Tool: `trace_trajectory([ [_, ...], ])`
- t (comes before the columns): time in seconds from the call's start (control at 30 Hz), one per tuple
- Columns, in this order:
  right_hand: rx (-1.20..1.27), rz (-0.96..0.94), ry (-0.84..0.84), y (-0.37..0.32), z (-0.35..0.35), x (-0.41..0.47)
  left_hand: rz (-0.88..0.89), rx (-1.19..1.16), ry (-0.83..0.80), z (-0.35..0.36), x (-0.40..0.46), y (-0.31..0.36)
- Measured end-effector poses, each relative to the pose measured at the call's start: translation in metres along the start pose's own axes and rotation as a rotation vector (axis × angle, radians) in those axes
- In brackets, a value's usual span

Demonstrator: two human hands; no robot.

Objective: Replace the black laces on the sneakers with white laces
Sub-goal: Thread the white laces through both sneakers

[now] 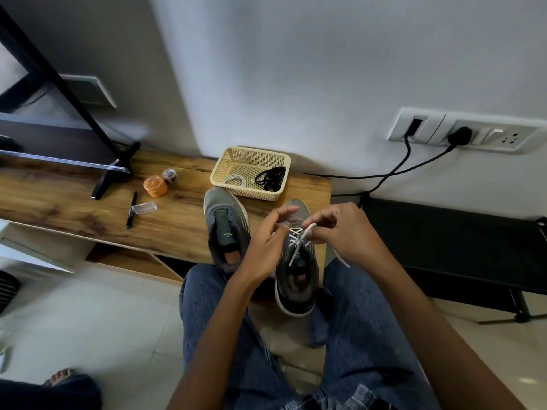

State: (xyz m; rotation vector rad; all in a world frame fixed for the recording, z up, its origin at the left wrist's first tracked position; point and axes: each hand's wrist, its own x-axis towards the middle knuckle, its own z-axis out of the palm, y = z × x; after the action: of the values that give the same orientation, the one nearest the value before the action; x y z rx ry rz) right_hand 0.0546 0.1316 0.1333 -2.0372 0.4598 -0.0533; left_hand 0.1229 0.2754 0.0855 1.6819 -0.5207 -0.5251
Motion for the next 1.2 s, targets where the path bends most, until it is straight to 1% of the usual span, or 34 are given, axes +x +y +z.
trace_trajectory([
  [0.1, -0.004, -0.020, -0.037, -0.005, -0.003, 0.000, 0.044, 0.098, -0.178, 0.009, 0.001, -0.017],
  [0.17, 0.011, -0.014, -0.053, -0.006, -0.004, 0.002, 0.051, 0.127, -0.198, 0.018, -0.001, -0.026],
  [0.23, 0.039, -0.011, -0.003, -0.002, -0.006, 0.006, -0.014, 0.123, -0.138, 0.024, -0.004, -0.035],
  [0.3, 0.106, 0.011, 0.086, 0.006, -0.006, 0.010, -0.078, 0.157, -0.037, 0.028, -0.008, -0.042],
  [0.37, 0.137, 0.054, 0.168, 0.017, -0.002, 0.013, -0.067, 0.250, 0.082, 0.032, -0.014, -0.047],
  [0.47, 0.023, 0.117, 0.253, 0.040, 0.015, 0.017, -0.076, 0.342, 0.253, 0.039, -0.025, -0.053],
  [0.5, -0.044, 0.127, 0.268, 0.048, 0.023, 0.018, -0.090, 0.380, 0.281, 0.040, -0.028, -0.056],
  [0.57, -0.142, 0.153, 0.280, 0.060, 0.037, 0.017, -0.125, 0.468, 0.267, 0.046, -0.034, -0.062],
  [0.67, -0.142, 0.152, 0.274, 0.070, 0.058, 0.015, -0.171, 0.602, 0.190, 0.052, -0.040, -0.061],
  [0.73, -0.135, 0.118, 0.273, 0.073, 0.070, 0.014, -0.156, 0.676, 0.151, 0.054, -0.041, -0.057],
  [0.8, -0.137, 0.115, 0.267, 0.076, 0.078, 0.014, -0.072, 0.716, 0.120, 0.054, -0.043, -0.053],
  [0.87, -0.160, 0.129, 0.259, 0.077, 0.081, 0.015, 0.007, 0.856, 0.086, 0.055, -0.045, -0.058],
  [0.93, -0.230, 0.139, 0.235, 0.076, 0.083, 0.015, -0.013, 0.961, 0.031, 0.056, -0.048, -0.066],
  [1.0, -0.393, 0.155, 0.190, 0.073, 0.084, 0.015, -0.026, 1.020, -0.011, 0.057, -0.050, -0.070],
  [1.07, -0.516, 0.175, 0.137, 0.072, 0.084, 0.015, -0.015, 1.032, -0.024, 0.058, -0.051, -0.070],
  [1.1, -0.508, 0.188, 0.103, 0.071, 0.083, 0.016, -0.004, 1.014, -0.011, 0.059, -0.051, -0.068],
  [1.17, -0.406, 0.212, 0.033, 0.074, 0.082, 0.018, -0.034, 0.894, 0.077, 0.057, -0.051, -0.060],
  [1.2, -0.345, 0.221, 0.018, 0.076, 0.080, 0.018, -0.090, 0.827, 0.113, 0.055, -0.050, -0.056],
])
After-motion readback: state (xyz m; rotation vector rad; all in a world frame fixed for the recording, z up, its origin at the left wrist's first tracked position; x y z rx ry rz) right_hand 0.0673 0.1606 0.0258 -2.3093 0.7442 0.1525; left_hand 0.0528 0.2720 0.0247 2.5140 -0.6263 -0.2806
